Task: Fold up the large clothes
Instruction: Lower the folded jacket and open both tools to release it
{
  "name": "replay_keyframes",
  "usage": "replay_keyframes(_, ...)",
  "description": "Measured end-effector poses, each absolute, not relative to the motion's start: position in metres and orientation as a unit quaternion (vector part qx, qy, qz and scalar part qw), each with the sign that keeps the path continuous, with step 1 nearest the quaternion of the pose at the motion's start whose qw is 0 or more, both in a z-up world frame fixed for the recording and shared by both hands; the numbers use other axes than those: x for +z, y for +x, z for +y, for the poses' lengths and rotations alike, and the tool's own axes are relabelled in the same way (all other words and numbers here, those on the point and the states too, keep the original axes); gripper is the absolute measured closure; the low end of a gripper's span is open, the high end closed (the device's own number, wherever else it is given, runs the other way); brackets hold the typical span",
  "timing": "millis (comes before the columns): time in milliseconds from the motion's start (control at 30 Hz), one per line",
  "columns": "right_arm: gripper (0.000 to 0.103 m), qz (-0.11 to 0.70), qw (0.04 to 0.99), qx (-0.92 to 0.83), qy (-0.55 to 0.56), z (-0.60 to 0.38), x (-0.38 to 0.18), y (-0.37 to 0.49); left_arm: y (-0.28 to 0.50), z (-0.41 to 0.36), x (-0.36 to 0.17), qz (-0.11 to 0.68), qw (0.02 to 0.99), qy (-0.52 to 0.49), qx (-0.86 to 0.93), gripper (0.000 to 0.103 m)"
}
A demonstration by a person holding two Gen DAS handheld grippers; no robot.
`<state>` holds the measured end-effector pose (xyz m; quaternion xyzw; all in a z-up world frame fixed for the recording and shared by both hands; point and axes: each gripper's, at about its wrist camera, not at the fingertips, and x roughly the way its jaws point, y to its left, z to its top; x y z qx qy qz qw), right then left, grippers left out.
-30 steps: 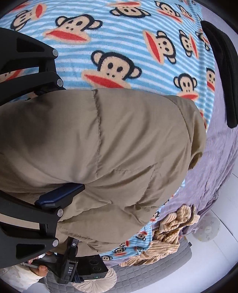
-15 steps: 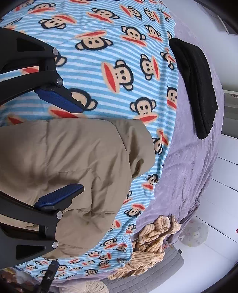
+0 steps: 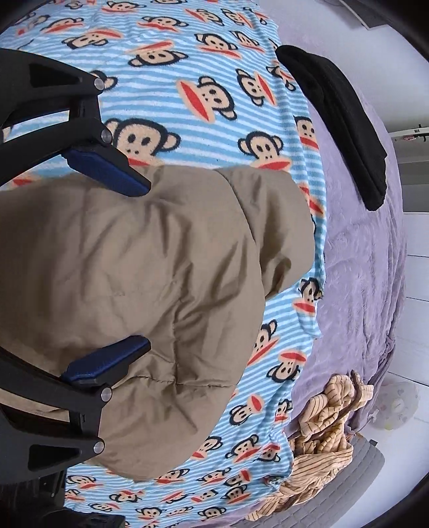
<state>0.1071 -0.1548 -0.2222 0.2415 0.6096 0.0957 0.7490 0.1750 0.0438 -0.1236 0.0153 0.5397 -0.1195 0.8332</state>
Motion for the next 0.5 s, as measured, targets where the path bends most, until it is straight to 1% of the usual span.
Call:
replay_keyframes(100, 0.078, 0.613, 0.752, 0.095, 0.224, -0.152, -0.219, 0.106, 0.144, 0.064, -0.106, 0.531, 0.84, 0.014, -0.115, 0.016)
replay_keyframes(200, 0.078, 0.614, 0.752, 0.09, 0.223, -0.152, -0.216, 0.1, 0.102, 0.082, -0.102, 0.542, 0.833, 0.013, -0.11, 0.016)
replay_keyframes(333, 0.078, 0.614, 0.751, 0.082, 0.229, -0.153, -0.209, 0.088, 0.054, 0.087, -0.115, 0.561, 0.82, 0.025, -0.113, 0.016)
replay_keyframes(433, 0.075, 0.614, 0.755, 0.079, 0.215, -0.151, -0.199, 0.081, 0.035, 0.084, -0.129, 0.576, 0.809, 0.038, -0.115, 0.016)
replay_keyframes(500, 0.074, 0.615, 0.76, 0.078, 0.198, -0.146, -0.185, 0.072, 0.029, 0.083, -0.132, 0.575, 0.809, 0.041, -0.114, 0.015)
